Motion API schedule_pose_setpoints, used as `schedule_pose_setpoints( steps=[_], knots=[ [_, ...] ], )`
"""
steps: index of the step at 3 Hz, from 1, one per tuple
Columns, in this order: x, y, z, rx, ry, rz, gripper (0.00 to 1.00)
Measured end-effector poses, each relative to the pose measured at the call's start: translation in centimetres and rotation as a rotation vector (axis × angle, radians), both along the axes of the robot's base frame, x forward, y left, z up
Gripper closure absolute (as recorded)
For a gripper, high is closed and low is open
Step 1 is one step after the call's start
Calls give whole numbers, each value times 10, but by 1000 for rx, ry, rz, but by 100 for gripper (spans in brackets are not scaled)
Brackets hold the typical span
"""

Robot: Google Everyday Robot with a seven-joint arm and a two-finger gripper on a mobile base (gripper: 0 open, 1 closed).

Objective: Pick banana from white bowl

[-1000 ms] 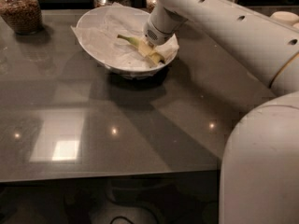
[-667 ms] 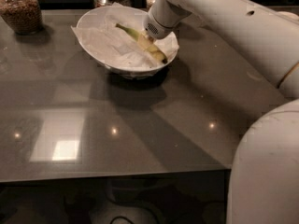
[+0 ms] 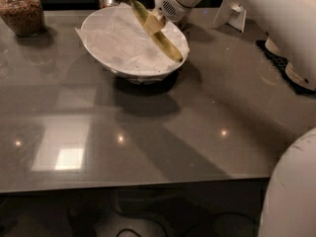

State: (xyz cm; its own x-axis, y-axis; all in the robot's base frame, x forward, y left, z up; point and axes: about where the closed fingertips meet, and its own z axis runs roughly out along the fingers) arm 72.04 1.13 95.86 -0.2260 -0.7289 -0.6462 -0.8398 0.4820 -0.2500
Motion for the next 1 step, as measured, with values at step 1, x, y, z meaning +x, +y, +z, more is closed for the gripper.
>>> schedule_pose_setpoints(
  steps=[1],
  knots=[
    [-16, 3, 26, -19, -8, 114, 100]
  ],
)
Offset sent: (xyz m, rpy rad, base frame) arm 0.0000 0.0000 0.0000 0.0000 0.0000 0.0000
